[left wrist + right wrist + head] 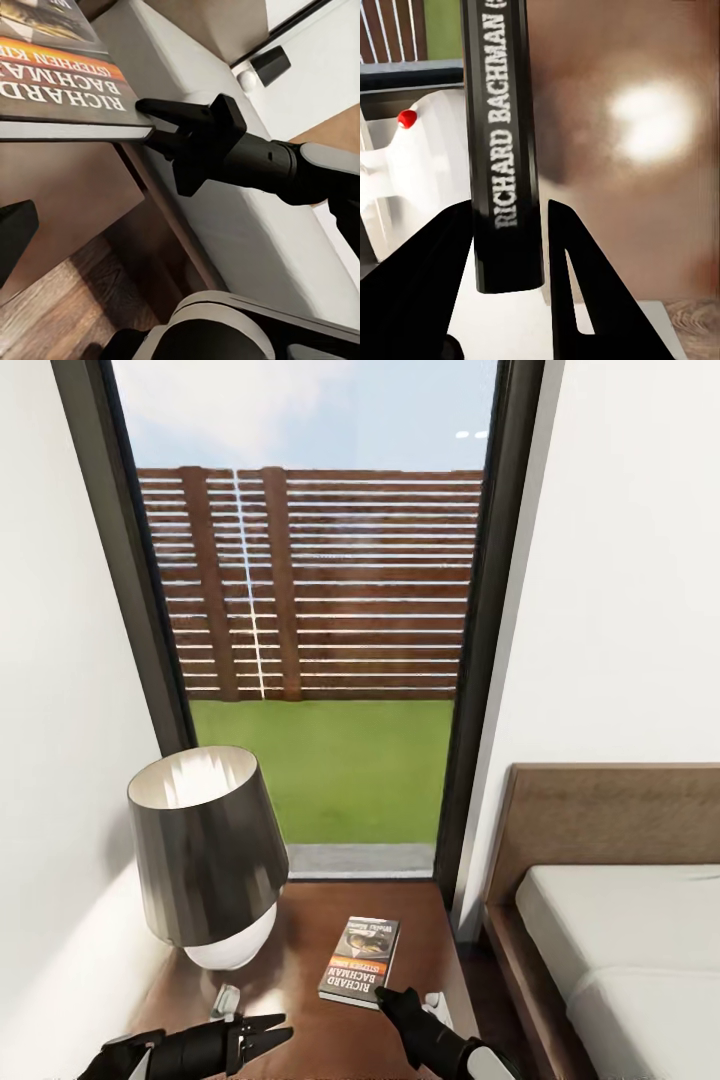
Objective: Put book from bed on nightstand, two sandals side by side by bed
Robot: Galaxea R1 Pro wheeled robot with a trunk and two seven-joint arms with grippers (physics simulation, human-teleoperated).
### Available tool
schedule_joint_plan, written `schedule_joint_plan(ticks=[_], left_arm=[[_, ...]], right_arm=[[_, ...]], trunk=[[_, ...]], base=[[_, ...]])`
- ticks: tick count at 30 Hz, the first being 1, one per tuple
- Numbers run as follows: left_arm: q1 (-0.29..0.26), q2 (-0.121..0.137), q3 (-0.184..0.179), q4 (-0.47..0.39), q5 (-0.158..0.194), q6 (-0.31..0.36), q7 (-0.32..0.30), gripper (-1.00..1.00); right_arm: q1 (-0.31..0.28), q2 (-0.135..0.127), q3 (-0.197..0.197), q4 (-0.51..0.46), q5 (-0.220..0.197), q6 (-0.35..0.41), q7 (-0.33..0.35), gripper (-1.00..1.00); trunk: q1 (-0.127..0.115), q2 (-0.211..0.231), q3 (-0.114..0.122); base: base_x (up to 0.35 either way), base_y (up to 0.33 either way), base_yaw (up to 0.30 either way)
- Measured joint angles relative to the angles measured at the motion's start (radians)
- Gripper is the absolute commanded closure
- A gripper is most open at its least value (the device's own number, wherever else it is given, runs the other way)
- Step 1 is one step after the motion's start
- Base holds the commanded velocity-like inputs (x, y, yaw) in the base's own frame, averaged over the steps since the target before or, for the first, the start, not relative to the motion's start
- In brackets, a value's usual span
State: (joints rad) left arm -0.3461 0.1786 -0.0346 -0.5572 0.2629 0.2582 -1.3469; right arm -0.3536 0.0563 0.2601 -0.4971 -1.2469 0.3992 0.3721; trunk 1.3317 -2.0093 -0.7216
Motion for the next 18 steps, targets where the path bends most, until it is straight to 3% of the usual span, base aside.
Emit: schedule_joint_plan(ticks=[18], left_arm=[[0.000,0.003,0.001,0.000,0.000,0.001,0.000,-1.00]], right_arm=[[0.000,0.000,0.000,0.000,0.000,0.000,0.000,1.00]], trunk=[[0.069,-0.126,-0.056]], base=[[0.000,0.000,0.000]])
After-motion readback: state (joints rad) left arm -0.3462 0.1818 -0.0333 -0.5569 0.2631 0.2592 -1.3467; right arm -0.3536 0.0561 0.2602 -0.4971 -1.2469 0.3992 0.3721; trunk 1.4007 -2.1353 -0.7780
